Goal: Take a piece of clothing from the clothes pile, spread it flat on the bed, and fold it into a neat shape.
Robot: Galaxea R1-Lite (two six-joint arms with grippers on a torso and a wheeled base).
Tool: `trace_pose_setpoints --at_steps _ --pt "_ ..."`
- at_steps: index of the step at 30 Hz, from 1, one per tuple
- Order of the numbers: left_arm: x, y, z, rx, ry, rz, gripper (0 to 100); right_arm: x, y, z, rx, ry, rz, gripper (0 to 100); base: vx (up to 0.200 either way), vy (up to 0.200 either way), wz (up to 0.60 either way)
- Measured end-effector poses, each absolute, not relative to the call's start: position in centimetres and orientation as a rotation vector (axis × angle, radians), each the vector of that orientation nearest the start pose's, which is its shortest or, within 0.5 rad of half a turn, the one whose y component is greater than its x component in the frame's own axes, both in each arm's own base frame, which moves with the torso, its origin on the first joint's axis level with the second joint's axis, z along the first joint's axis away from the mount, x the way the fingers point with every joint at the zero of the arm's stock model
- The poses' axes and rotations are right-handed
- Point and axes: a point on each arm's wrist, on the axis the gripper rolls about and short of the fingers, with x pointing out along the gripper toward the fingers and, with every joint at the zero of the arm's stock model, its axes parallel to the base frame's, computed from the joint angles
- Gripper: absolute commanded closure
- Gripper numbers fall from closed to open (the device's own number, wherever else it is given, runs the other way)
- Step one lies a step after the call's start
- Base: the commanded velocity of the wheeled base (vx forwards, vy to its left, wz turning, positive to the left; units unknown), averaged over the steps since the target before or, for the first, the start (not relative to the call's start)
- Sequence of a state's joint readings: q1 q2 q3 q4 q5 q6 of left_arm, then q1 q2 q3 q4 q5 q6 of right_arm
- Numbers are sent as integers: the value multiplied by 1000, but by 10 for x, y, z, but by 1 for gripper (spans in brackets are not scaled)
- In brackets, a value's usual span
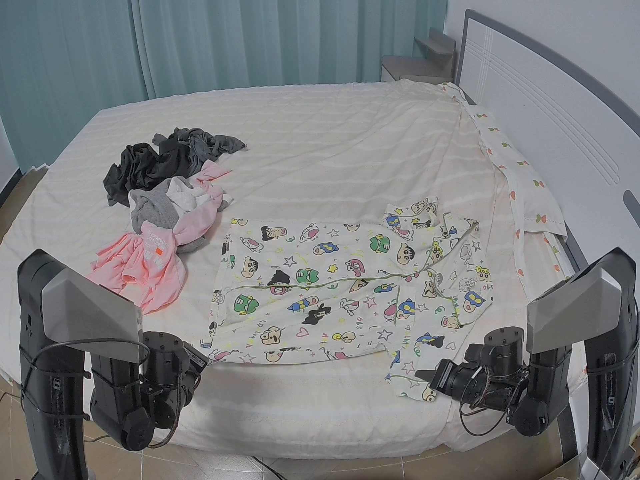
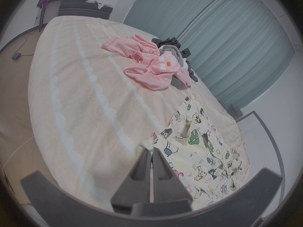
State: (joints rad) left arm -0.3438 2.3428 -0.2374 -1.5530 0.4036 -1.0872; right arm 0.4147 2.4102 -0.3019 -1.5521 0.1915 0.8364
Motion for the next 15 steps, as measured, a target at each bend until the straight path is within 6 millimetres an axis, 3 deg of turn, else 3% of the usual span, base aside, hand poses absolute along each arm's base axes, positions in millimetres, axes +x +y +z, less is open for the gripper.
trace_pose_setpoints --at_steps 15 --pt "241 -92 -12 -767 448 250 100 229 103 -20 746 840 355 100 0 0 0"
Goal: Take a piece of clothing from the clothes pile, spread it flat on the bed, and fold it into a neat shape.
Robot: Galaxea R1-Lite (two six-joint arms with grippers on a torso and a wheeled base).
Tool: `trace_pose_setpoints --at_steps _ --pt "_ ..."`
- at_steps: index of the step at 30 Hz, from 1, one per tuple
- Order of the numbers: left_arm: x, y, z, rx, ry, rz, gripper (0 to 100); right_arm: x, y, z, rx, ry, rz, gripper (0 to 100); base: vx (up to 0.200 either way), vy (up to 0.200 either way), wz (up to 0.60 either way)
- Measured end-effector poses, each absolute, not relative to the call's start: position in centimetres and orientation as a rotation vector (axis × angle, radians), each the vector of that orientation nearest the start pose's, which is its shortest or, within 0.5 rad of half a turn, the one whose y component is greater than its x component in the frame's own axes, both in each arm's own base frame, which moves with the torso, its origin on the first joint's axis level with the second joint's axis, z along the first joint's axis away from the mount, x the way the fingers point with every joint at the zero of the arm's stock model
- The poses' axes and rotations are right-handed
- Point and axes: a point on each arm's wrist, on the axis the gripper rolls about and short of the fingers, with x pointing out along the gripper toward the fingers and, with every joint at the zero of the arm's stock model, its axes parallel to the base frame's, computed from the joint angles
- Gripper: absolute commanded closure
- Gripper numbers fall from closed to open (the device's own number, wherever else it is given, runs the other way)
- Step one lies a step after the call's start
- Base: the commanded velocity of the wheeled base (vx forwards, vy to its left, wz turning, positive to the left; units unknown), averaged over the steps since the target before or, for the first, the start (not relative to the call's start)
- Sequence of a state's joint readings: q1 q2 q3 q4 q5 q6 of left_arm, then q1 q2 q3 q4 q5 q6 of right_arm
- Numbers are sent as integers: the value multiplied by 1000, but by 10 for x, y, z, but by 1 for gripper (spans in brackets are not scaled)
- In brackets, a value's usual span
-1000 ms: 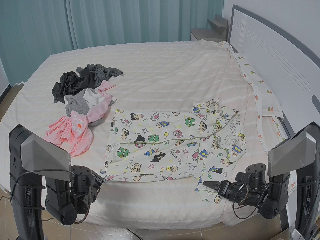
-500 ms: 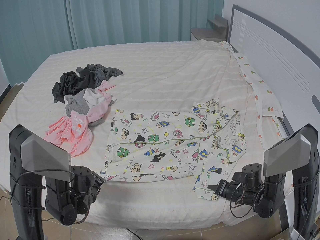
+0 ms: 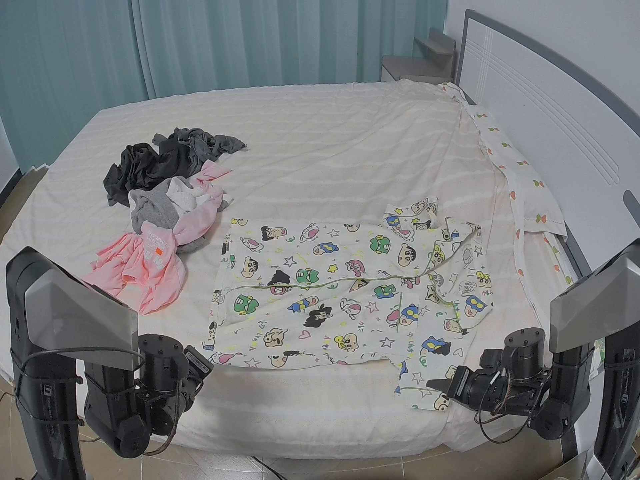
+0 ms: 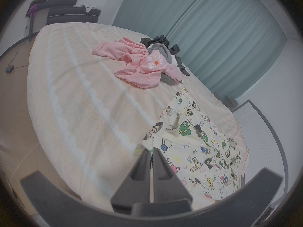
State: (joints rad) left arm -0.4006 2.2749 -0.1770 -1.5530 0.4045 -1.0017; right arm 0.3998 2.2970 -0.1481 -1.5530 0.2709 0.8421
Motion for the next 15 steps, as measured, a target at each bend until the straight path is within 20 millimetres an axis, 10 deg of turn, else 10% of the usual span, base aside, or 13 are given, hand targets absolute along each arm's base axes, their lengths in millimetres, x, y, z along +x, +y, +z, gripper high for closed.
trace_pose_setpoints --at_steps 15 --pt "221 -88 -15 -729 513 269 100 198 98 -3 742 896 393 100 0 0 0"
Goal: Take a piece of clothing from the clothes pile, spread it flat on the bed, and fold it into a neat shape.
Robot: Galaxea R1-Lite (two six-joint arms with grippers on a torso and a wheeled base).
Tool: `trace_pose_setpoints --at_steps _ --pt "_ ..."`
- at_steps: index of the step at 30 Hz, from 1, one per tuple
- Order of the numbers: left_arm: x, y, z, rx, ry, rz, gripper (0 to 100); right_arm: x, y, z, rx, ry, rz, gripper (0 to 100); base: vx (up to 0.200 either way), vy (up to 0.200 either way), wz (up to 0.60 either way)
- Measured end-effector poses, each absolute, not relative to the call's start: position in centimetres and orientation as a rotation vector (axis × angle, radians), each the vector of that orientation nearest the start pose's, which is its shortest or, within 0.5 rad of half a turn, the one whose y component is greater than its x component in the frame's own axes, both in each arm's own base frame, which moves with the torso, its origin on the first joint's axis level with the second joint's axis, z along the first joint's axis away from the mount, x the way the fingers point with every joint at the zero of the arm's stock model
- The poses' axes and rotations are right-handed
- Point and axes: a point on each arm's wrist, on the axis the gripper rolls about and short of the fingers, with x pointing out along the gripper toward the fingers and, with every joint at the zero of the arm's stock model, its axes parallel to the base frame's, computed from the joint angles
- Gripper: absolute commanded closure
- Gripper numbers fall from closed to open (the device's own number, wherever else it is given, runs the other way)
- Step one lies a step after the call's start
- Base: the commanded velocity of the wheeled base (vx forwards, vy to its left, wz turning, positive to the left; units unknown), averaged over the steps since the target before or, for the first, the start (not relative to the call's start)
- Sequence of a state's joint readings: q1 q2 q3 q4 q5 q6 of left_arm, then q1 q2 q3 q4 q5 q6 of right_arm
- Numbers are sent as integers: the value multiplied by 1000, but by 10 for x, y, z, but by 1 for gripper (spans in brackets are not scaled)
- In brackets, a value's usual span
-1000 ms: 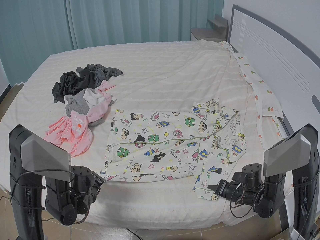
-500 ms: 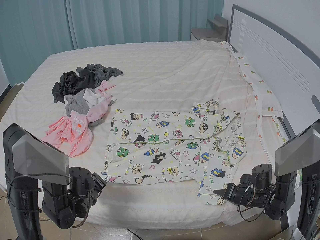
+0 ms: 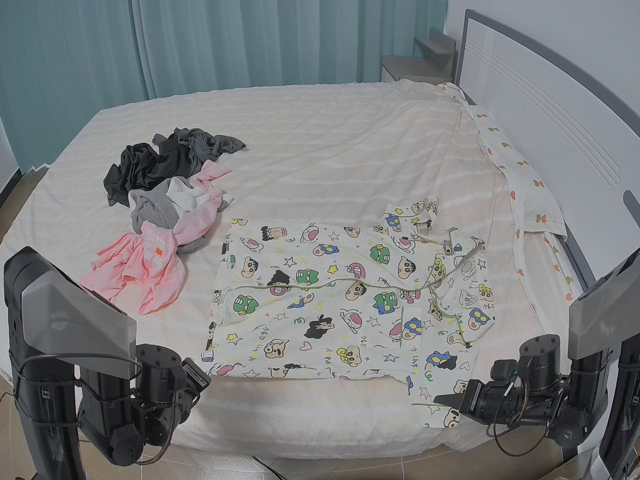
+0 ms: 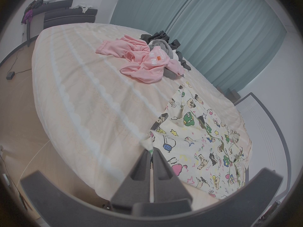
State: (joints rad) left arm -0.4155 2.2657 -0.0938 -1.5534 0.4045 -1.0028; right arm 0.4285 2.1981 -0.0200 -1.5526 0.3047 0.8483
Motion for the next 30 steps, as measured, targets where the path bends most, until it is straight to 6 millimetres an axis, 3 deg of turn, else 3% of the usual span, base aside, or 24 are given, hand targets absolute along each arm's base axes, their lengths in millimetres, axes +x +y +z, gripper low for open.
trace_pose_setpoints --at_steps 30 --pt "201 -88 -28 -680 624 287 100 167 93 16 689 1066 343 100 0 0 0"
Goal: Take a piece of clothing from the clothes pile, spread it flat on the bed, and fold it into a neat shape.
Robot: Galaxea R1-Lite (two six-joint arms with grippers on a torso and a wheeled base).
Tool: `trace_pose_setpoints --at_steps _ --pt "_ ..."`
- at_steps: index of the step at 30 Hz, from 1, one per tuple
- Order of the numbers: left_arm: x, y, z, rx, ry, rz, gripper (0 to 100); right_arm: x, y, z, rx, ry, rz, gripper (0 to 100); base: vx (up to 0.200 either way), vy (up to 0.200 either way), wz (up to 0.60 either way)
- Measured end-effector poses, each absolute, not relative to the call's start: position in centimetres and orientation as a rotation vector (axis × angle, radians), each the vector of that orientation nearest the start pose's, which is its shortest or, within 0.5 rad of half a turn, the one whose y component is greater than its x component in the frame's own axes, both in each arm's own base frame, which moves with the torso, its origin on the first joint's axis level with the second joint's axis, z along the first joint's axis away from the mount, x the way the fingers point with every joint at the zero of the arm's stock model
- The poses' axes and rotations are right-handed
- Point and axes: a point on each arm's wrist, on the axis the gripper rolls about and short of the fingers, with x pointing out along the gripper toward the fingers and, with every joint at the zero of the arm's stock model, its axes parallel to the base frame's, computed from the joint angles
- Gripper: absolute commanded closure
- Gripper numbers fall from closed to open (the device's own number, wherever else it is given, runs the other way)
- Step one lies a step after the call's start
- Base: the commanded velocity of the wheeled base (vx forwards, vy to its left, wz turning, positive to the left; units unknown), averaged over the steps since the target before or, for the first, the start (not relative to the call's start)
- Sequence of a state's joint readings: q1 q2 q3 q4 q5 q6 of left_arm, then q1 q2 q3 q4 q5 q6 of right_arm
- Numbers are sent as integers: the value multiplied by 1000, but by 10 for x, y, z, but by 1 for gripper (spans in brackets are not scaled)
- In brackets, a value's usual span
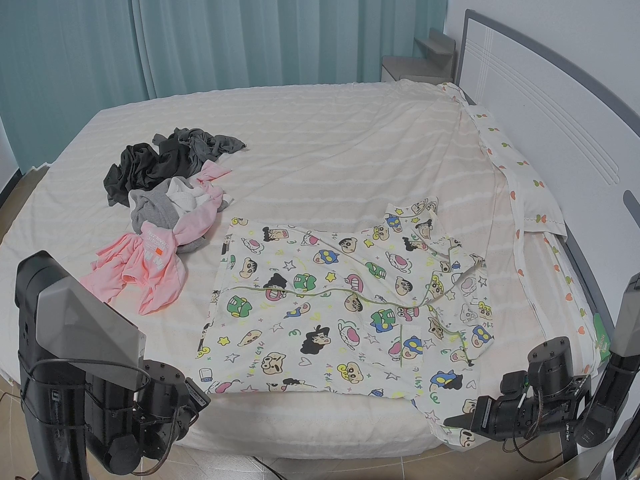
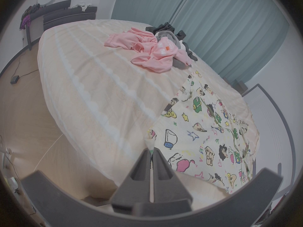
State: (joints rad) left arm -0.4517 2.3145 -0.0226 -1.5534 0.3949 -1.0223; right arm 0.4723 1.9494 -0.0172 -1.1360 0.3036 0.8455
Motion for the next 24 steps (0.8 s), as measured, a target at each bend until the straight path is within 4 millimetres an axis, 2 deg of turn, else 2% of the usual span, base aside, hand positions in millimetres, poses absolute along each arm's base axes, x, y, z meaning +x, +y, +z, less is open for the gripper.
trace_pose_setpoints --at_steps 13,20,24 --pt "196 -94 -32 -670 653 268 100 159 92 15 662 1125 325 100 0 0 0" --pt "197 -95 -26 -696 658 222 100 167 90 29 711 1000 369 100 0 0 0" --pt "206 -98 -17 -729 610 181 100 172 86 38 738 925 376 100 0 0 0"
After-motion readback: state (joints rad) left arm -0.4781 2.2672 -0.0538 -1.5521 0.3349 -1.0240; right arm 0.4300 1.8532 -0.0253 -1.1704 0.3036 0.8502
